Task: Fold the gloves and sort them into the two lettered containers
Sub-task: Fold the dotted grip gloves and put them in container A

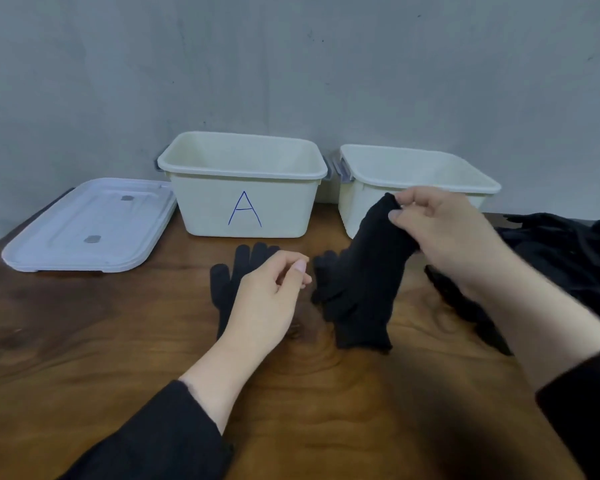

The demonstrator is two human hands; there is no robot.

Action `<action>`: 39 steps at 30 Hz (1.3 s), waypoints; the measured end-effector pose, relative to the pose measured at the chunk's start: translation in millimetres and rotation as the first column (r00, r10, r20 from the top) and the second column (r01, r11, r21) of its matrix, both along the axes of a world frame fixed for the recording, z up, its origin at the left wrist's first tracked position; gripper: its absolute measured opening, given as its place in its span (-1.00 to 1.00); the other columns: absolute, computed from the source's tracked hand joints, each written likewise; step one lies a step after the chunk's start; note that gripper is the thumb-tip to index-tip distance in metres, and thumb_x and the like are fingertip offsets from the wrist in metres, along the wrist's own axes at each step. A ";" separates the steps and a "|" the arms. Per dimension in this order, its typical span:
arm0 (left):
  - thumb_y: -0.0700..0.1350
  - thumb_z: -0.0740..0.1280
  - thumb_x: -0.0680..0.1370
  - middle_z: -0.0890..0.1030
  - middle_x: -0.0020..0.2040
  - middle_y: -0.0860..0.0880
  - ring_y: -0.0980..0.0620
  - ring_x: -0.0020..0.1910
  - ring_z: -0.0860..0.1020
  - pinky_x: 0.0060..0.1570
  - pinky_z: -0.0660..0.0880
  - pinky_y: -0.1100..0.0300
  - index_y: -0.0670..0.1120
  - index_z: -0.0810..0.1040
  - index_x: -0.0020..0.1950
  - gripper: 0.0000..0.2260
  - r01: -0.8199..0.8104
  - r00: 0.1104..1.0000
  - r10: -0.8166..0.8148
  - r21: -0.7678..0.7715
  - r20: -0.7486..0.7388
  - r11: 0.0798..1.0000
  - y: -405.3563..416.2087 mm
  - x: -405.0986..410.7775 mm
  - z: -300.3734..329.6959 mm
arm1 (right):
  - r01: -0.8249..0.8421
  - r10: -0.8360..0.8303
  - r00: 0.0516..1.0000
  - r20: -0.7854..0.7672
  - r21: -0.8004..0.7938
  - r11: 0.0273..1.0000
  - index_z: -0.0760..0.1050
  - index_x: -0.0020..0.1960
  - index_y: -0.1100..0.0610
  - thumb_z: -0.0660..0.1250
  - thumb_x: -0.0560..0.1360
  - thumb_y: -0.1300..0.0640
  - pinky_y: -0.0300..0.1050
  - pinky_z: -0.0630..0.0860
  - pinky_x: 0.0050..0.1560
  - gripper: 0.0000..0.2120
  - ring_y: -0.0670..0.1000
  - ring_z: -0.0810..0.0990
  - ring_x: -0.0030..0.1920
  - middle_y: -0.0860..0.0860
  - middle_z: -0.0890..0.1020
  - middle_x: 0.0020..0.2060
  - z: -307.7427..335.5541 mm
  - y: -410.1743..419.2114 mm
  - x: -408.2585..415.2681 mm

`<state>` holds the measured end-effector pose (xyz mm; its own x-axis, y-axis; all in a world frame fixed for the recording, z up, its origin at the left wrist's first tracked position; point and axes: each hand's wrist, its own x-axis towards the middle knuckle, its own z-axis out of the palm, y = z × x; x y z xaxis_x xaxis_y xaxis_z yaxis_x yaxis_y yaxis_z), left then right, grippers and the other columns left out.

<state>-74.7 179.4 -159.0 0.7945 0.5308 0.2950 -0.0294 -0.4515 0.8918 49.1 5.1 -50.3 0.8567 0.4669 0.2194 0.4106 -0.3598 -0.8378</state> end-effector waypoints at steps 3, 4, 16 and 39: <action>0.03 0.19 0.66 0.64 -0.10 0.19 0.22 -0.08 0.59 -0.15 0.47 0.49 0.12 0.57 0.15 -0.82 -0.008 0.999 0.012 0.077 -0.043 0.997 2.1 -0.2 -1.9 | -0.033 0.046 0.996 0.082 -0.149 0.988 0.64 -0.10 0.06 0.35 0.54 0.21 -0.17 0.55 -0.13 -0.88 -0.10 0.62 -0.24 0.00 0.71 -0.23 28.0 3.3 19.2; 0.03 0.20 0.66 0.63 -0.08 0.20 0.24 -0.05 0.58 -0.15 0.45 0.51 0.13 0.57 0.17 -0.82 -0.011 0.998 0.017 0.104 -0.056 0.995 3.1 0.2 -2.5 | -0.036 0.056 0.994 0.097 -0.204 0.978 0.64 -0.10 0.05 0.35 0.54 0.19 -0.19 0.56 -0.14 -0.88 -0.10 0.62 -0.25 0.01 0.71 -0.22 36.5 5.2 24.1; 0.01 0.21 0.65 0.63 -0.01 0.21 0.24 0.04 0.55 -0.01 0.42 0.43 0.09 0.59 0.20 -0.79 -0.052 0.996 0.064 0.177 -0.061 0.983 12.5 4.1 -4.6 | 0.004 0.122 0.847 0.518 -0.234 0.972 0.63 0.07 -0.05 0.30 0.60 0.22 -0.39 0.44 -0.01 -0.79 -0.20 0.58 -0.08 -0.15 0.70 -0.08 -11.0 0.4 12.9; 0.13 0.30 0.59 0.38 0.39 0.20 0.15 0.34 0.32 0.38 0.21 0.13 0.16 0.26 0.55 -0.46 0.389 0.890 -0.128 0.580 -0.438 0.716 -2.2 18.3 -25.2 | -0.307 0.466 0.787 0.404 -0.398 0.864 0.66 0.15 0.01 0.34 0.61 0.13 -0.28 0.45 0.23 -0.83 -0.20 0.56 0.18 -0.21 0.62 0.17 -140.1 -38.0 -8.1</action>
<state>-56.4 177.2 -184.2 0.9838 0.0759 0.1625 0.0117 -0.9313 0.3640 41.0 -32.9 -190.4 0.4137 0.8441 0.3411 0.8819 -0.2785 -0.3804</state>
